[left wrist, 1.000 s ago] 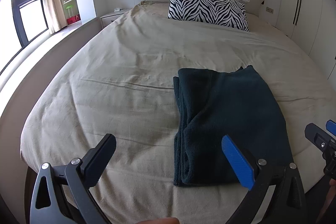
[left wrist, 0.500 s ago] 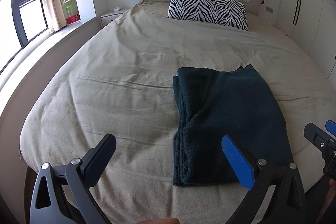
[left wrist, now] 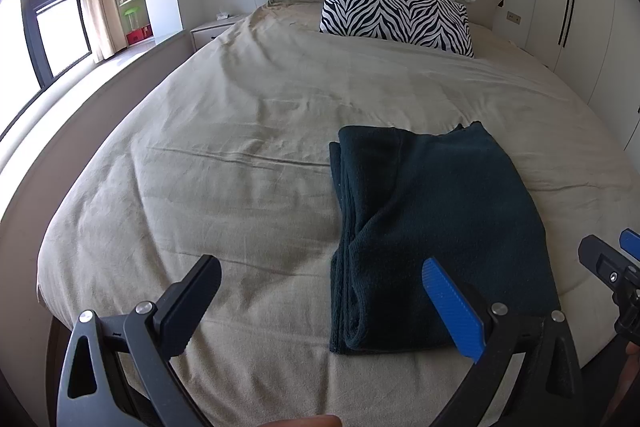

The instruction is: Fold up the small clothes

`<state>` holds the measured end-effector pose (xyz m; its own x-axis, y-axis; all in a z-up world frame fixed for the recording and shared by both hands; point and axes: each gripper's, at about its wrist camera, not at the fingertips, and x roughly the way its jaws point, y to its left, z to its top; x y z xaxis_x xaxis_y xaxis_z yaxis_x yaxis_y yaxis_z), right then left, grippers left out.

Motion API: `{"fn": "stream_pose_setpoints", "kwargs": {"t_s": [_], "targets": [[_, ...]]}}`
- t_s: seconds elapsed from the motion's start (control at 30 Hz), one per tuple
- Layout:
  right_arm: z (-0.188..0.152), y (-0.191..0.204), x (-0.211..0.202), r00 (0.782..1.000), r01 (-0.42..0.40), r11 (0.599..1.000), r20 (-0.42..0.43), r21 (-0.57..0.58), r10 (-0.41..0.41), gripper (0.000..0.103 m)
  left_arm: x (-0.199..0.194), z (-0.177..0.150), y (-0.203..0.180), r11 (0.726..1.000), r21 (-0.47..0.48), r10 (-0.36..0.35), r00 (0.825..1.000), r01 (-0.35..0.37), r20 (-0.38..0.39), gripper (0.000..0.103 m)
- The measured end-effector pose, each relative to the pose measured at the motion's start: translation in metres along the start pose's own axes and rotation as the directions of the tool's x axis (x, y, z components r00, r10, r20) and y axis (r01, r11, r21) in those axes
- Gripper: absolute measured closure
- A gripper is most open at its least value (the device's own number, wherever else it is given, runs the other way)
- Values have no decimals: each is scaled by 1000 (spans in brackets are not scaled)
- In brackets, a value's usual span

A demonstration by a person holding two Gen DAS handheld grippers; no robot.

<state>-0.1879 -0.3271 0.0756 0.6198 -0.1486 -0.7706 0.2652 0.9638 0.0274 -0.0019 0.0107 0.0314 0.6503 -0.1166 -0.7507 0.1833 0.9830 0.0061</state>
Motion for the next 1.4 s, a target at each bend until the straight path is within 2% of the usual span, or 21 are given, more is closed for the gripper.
{"fn": "stream_pose_setpoints", "kwargs": {"t_s": [1.4], "targets": [[-4,-3,4,1000,-2,1000,-5,0,2,0,0,0,0,1000,0,-1,1000,1,-1,0]]}}
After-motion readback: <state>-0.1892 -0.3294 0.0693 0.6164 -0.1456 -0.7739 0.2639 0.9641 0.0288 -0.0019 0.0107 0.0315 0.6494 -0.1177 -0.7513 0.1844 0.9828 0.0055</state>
